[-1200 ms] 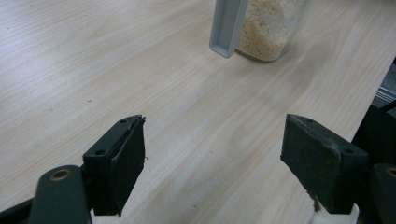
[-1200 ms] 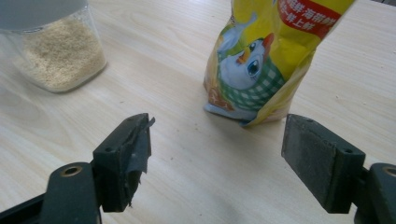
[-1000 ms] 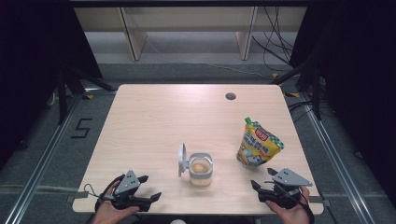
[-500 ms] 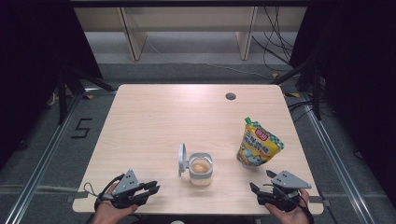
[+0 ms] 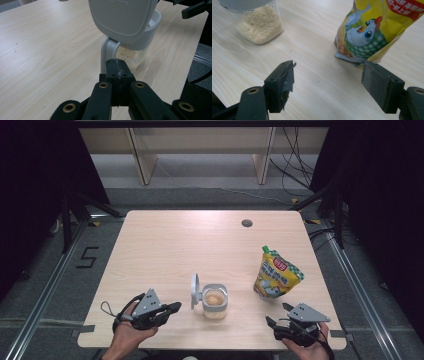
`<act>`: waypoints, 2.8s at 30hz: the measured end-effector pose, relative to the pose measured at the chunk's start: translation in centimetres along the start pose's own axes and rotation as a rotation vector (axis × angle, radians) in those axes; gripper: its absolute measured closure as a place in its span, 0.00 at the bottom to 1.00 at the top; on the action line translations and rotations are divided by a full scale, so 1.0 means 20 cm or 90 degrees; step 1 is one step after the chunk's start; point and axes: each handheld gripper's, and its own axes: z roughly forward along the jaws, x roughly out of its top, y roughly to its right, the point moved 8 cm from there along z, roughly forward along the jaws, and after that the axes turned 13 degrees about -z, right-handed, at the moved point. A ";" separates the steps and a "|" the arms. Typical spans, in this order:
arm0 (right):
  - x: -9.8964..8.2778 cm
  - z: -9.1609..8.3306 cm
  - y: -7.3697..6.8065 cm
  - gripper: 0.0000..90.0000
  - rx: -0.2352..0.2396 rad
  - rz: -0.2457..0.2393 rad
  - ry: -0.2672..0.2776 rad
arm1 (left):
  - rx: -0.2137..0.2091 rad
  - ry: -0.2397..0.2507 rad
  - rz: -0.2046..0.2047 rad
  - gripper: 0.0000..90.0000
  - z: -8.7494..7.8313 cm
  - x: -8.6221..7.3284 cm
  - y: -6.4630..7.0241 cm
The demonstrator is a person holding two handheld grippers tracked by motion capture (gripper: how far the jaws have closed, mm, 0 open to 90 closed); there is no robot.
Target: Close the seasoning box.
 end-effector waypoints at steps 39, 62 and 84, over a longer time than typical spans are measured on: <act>0.00 0.01 -0.01 0.30 0.003 -0.029 -0.002 | -0.044 0.000 0.043 0.99 0.10 0.23 0.12; 0.00 0.00 -0.02 0.30 -0.002 -0.023 -0.008 | -0.040 0.006 0.005 0.96 -0.03 0.12 0.03; 0.01 0.02 -0.03 0.30 0.003 -0.043 -0.001 | -0.019 0.018 -0.015 0.47 -0.13 0.00 -0.07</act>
